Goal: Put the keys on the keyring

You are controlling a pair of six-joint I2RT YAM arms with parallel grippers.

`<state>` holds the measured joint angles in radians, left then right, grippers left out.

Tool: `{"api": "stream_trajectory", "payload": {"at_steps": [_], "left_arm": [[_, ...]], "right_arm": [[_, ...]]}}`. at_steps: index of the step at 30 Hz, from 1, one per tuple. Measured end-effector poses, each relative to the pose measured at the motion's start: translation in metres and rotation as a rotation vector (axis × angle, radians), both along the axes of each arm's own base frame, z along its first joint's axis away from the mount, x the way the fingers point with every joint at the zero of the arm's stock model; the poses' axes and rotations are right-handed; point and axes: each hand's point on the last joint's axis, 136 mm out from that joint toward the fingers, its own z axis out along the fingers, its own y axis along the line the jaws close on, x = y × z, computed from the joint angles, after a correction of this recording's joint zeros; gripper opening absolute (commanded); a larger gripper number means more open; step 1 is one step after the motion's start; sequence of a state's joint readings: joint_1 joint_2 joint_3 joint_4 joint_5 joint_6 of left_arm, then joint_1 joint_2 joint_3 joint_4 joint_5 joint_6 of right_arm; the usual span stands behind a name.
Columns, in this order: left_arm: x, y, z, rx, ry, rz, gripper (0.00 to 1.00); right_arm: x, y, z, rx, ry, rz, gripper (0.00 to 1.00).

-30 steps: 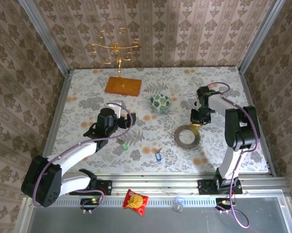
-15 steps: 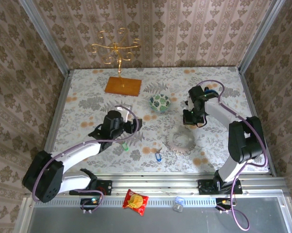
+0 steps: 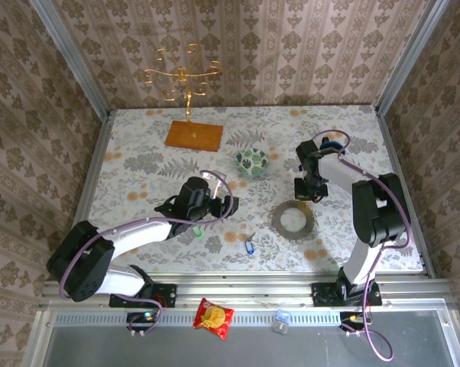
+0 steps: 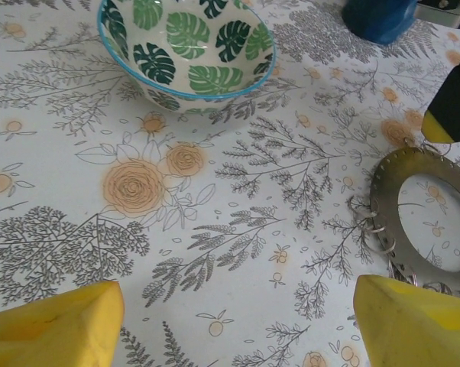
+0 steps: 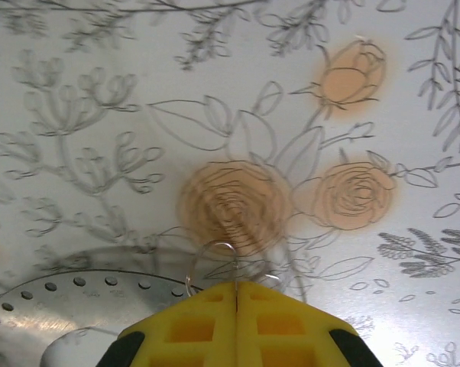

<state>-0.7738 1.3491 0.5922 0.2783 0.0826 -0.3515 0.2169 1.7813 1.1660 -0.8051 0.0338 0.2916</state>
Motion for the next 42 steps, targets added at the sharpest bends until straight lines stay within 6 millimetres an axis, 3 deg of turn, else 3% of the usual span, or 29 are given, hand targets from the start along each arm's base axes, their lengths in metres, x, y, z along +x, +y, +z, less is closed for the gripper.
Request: {"api": "stream_trajectory", "payload": {"at_steps": [7,11,15,18,23,30,37,42], "left_arm": [[-0.002,-0.007,-0.007,0.014,-0.006,-0.032,0.78],[0.002,-0.015,-0.008,0.041,-0.034,-0.083,0.78],[0.009,-0.027,0.004,0.034,-0.073,-0.115,0.78],[0.013,-0.033,0.010,0.016,-0.087,-0.121,0.78],[0.016,-0.035,0.015,-0.019,-0.095,-0.106,0.77],[0.014,-0.029,0.012,-0.030,-0.087,-0.074,0.77],[0.013,-0.023,0.018,-0.040,-0.099,-0.052,0.77],[0.013,-0.022,0.019,-0.040,-0.102,-0.048,0.77]], "right_arm": [[0.001,-0.005,0.004,-0.021,-0.006,-0.009,0.27],[0.006,0.002,0.028,0.029,-0.083,-0.023,0.27],[0.007,0.020,0.061,0.170,-0.197,-0.066,0.28],[-0.002,0.032,0.070,0.254,-0.221,-0.085,0.28],[-0.010,0.051,0.056,0.300,-0.171,-0.057,0.28],[-0.010,0.068,0.016,0.283,-0.047,0.007,0.27],[0.007,0.073,0.006,0.272,-0.035,0.056,0.25],[0.008,0.073,-0.001,0.264,-0.015,0.078,0.24]]}}
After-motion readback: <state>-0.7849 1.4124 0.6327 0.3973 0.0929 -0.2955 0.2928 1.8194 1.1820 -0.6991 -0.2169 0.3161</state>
